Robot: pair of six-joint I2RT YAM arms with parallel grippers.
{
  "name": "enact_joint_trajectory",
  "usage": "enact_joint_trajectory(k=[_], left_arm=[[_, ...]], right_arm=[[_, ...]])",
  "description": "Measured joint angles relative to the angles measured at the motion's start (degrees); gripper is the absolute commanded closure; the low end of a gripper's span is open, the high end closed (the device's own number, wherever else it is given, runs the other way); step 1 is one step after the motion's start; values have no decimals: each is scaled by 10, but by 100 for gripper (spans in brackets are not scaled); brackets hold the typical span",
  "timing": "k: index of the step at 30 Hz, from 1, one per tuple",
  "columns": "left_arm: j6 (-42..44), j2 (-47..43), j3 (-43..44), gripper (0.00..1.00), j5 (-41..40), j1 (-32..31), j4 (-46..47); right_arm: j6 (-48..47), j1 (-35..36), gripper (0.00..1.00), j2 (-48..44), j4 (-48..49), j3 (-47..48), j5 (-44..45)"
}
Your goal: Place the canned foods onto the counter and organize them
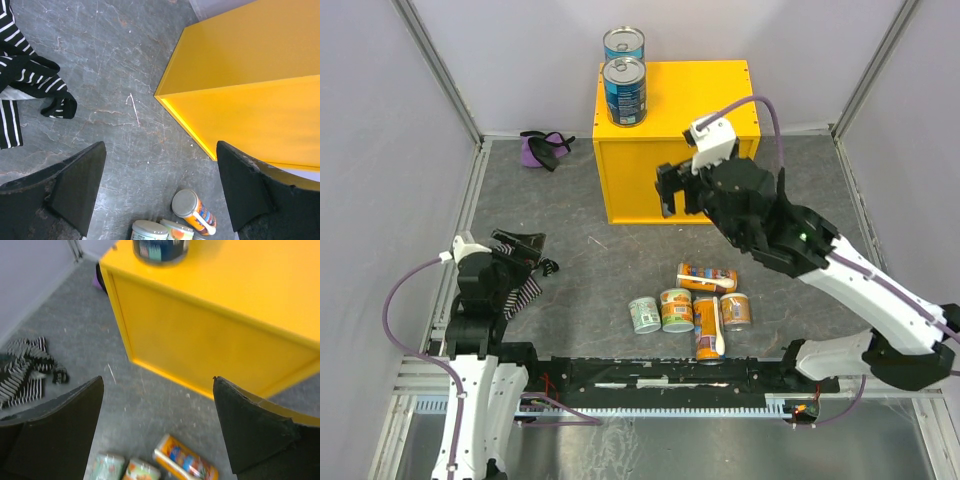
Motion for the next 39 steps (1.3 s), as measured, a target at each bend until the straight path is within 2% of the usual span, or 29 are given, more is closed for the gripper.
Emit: enact_joint_trajectory(k=[7, 16, 27, 39], left_arm=[[0, -28, 0, 4, 9, 0, -14], [0, -50, -7, 5, 15, 0, -35], [-22, -82, -16, 5, 23, 0, -46], [-32, -60, -21, 5, 42, 0, -32]], right_arm=[[41, 18, 4, -80, -111, -110, 9], [34, 18, 4, -86, -218, -196, -49], [-5, 18, 1, 26, -233, -237, -100], [-63, 6, 0, 74, -228, -269, -108]])
